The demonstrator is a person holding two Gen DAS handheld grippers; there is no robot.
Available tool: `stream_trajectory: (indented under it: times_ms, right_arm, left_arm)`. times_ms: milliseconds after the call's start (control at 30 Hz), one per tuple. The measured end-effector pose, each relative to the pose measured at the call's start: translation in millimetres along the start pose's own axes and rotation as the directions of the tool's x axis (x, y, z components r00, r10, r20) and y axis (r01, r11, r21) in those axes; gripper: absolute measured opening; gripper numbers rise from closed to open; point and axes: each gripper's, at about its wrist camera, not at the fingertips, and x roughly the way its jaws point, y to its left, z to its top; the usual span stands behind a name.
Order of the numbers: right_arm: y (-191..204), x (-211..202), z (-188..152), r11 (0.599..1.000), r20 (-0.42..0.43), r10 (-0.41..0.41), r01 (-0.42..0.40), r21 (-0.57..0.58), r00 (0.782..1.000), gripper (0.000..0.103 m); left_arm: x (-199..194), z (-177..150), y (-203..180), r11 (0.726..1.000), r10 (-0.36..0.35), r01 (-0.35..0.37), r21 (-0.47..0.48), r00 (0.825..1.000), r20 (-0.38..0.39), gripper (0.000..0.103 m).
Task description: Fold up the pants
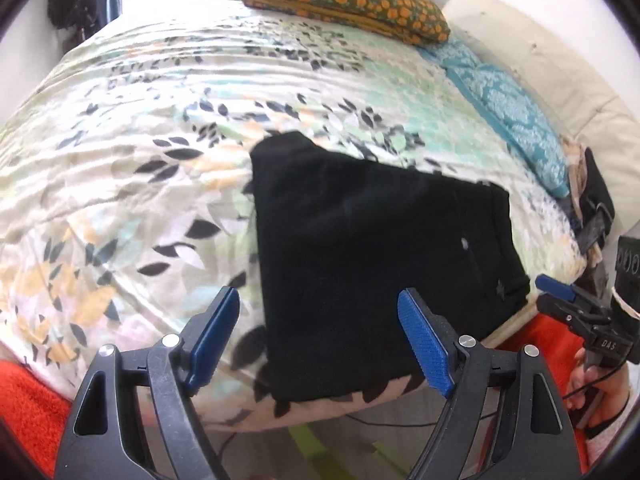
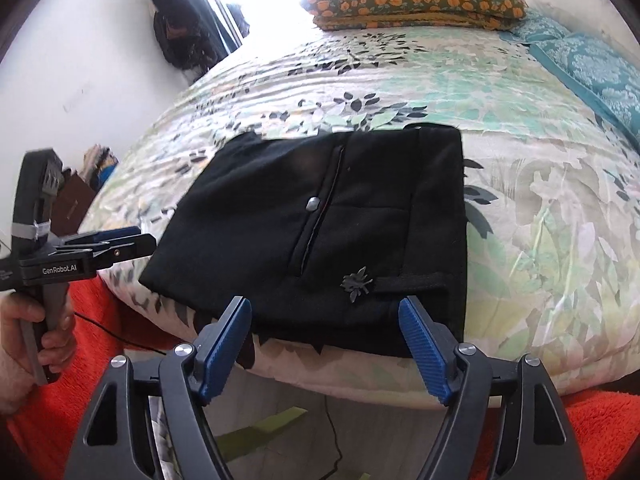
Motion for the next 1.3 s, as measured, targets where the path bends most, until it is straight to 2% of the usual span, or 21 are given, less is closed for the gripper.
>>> stream_trajectory:
  times_ms: [67,133,200,233,300,367,400,467,533,600,633,667,700,733,767,833,867,933,1033,1233,1300]
  right_arm:
    - [-37.5,-6.3,17.9,0.991,0.019,0.075,-0.076,0.11,0.997,0.089]
    - [-76.0,6.7,30.7,0.956,-0.014,0.182,-0.174,0.237,0.983,0.095]
    - [-104.3,31.1,33.4,0.911,-0.07,0.262,-0.223,0.346,0.962,0.095]
    - [-112.7,44.9,32.0,0.893,-0.101,0.303,-0.245,0.378,0.948,0.095]
    - [-119.0,70.2,25.7,0.881,-0.167,0.326,-0.236,0.41,0.93,0.095]
    - [-116.4,86.2,24.3,0.883,-0.189,0.326,-0.227,0.411,0.926,0.097]
    - [-112.6,90.0,27.4,0.874,-0.171,0.358,-0.265,0.408,0.918,0.097]
    - [-105.0,103.6,30.2,0.818,-0.159,0.477,-0.37,0.44,0.865,0.098]
    - [-96.4,113.7,30.5,0.837,-0.195,0.465,-0.358,0.413,0.863,0.1]
    - [-92.9,115.0,31.9,0.848,-0.196,0.45,-0.348,0.4,0.871,0.099]
    - [-93.0,113.1,31.1,0.853,-0.194,0.436,-0.336,0.399,0.879,0.092]
    - [-94.9,111.6,30.0,0.859,-0.194,0.421,-0.32,0.4,0.886,0.074]
    - [-98.4,110.5,27.6,0.848,-0.186,0.43,-0.325,0.419,0.883,0.06]
    - [-99.9,107.7,26.3,0.836,-0.167,0.442,-0.338,0.431,0.881,0.051]
    - [-94.6,103.9,28.5,0.845,-0.157,0.438,-0.346,0.407,0.885,0.046]
    - [-80.4,93.8,34.8,0.866,-0.136,0.425,-0.358,0.35,0.895,0.042]
    - [-75.7,89.1,38.3,0.858,-0.114,0.441,-0.381,0.344,0.89,0.04]
    - [-63.9,77.8,45.4,0.84,-0.074,0.476,-0.429,0.332,0.876,0.037]
    - [-33.5,60.5,61.0,0.835,-0.047,0.506,-0.475,0.279,0.861,0.036]
    - [18.1,45.1,96.0,0.804,0.005,0.565,-0.552,0.222,0.825,0.035]
    - [23.4,53.2,102.2,0.815,-0.008,0.554,-0.54,0.212,0.833,0.035]
  left_arm:
    - [5.3,15.3,22.6,0.998,-0.055,0.054,-0.036,0.998,-0.025,0.083]
    - [24.1,22.2,38.7,0.991,-0.124,0.118,-0.065,0.987,-0.102,0.083]
    - [43.7,19.3,46.3,0.985,-0.167,0.157,-0.075,0.975,-0.149,0.083]
    - [52.5,16.9,48.1,0.985,-0.166,0.156,-0.072,0.972,-0.166,0.083]
    - [68.9,10.0,49.1,0.982,-0.181,0.167,-0.088,0.965,-0.192,0.083]
    - [84.6,6.3,46.9,0.967,-0.245,0.222,-0.128,0.946,-0.213,0.083]
    - [91.3,5.1,43.1,0.957,-0.277,0.249,-0.145,0.934,-0.225,0.083]
    - [102.1,6.3,32.6,0.939,-0.336,0.307,-0.155,0.913,-0.232,0.085]
    - [112.0,8.3,23.7,0.935,-0.349,0.317,-0.161,0.904,-0.245,0.09]
    - [115.3,10.5,22.6,0.933,-0.35,0.314,-0.175,0.904,-0.245,0.088]
    - [114.0,10.9,23.7,0.93,-0.356,0.318,-0.185,0.904,-0.237,0.086]
    - [110.2,11.0,24.9,0.935,-0.338,0.3,-0.189,0.915,-0.221,0.063]
    - [104.7,9.7,26.3,0.952,-0.286,0.253,-0.172,0.934,-0.214,0.045]
    - [100.6,9.5,28.0,0.954,-0.28,0.247,-0.171,0.937,-0.208,0.034]
    - [94.2,10.1,28.8,0.949,-0.289,0.255,-0.184,0.938,-0.192,0.024]
    - [74.9,14.3,20.0,0.956,-0.269,0.245,-0.16,0.95,-0.158,0.02]
    - [63.2,17.1,12.8,0.963,-0.254,0.237,-0.13,0.957,-0.137,0.02]
    - [39.7,22.9,4.8,0.963,-0.259,0.249,-0.102,0.96,-0.103,0.02]
    - [7.8,35.0,2.5,0.966,-0.25,0.245,-0.085,0.966,-0.06,0.02]
    - [-39.0,61.8,37.6,0.96,-0.253,0.255,-0.116,0.967,0.039,0.02]
    - [-36.9,62.9,53.0,0.961,-0.234,0.238,-0.138,0.971,0.044,0.02]
